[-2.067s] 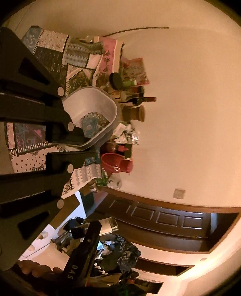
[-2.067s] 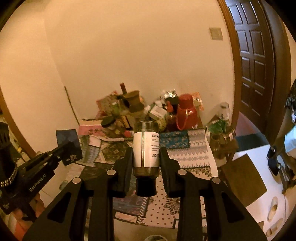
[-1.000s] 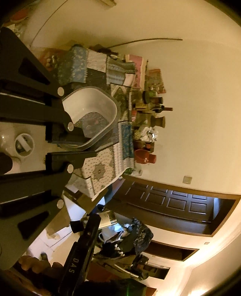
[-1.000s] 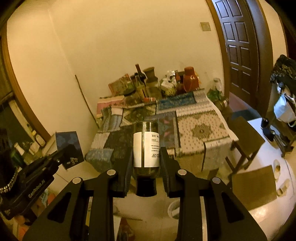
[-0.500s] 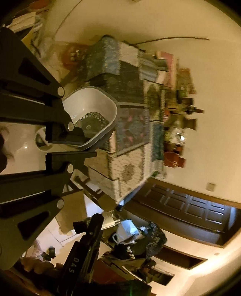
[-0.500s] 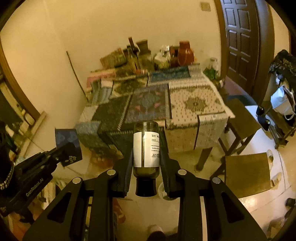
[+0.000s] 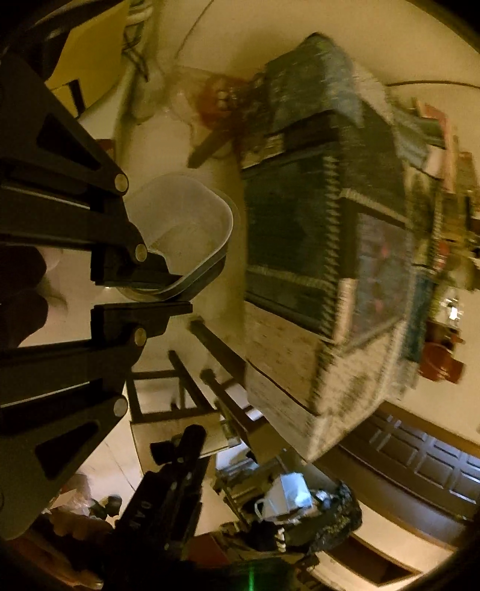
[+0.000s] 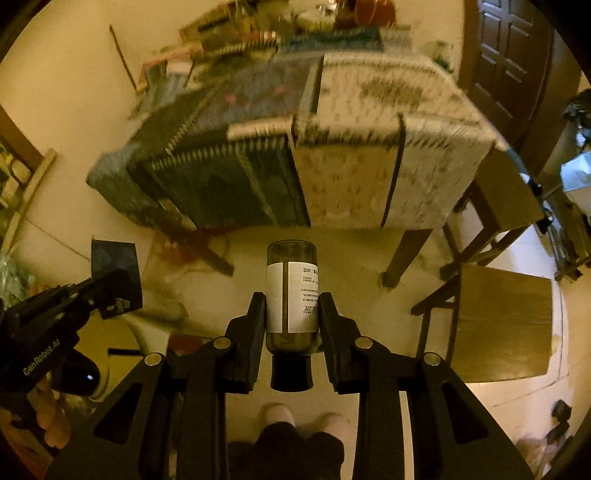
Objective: Collect trash
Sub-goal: 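Open the left tool over the bucket while the right tool releases the bottle into it, then raise both open tools away from the bucket toward the table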
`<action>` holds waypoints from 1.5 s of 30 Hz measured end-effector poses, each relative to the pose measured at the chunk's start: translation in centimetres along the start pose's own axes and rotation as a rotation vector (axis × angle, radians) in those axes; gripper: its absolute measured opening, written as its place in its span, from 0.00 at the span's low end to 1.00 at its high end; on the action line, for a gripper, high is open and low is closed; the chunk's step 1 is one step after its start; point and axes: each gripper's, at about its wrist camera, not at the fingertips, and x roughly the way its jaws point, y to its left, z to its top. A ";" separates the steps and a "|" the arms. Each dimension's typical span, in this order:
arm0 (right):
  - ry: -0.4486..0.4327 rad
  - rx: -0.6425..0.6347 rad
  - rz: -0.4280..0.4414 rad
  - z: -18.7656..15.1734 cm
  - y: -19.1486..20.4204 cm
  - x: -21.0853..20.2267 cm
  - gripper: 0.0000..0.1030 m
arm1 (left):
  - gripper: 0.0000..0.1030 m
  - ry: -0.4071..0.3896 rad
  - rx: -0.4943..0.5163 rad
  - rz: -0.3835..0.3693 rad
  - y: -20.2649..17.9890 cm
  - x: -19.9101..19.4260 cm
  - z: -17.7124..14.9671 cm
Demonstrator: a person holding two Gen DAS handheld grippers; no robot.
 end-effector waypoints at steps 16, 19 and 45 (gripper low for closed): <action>0.095 0.012 0.064 -0.7 -2.9 10.1 0.54 | 0.04 0.170 -0.046 -0.030 1.2 13.2 -3.5; 0.116 0.046 0.054 -1.0 -4.6 10.5 0.54 | 0.04 0.207 -0.042 -0.047 0.8 15.4 -3.7; 0.046 0.048 0.060 0.8 -5.8 2.3 0.54 | 0.45 0.168 -0.047 0.051 -2.1 9.3 -0.1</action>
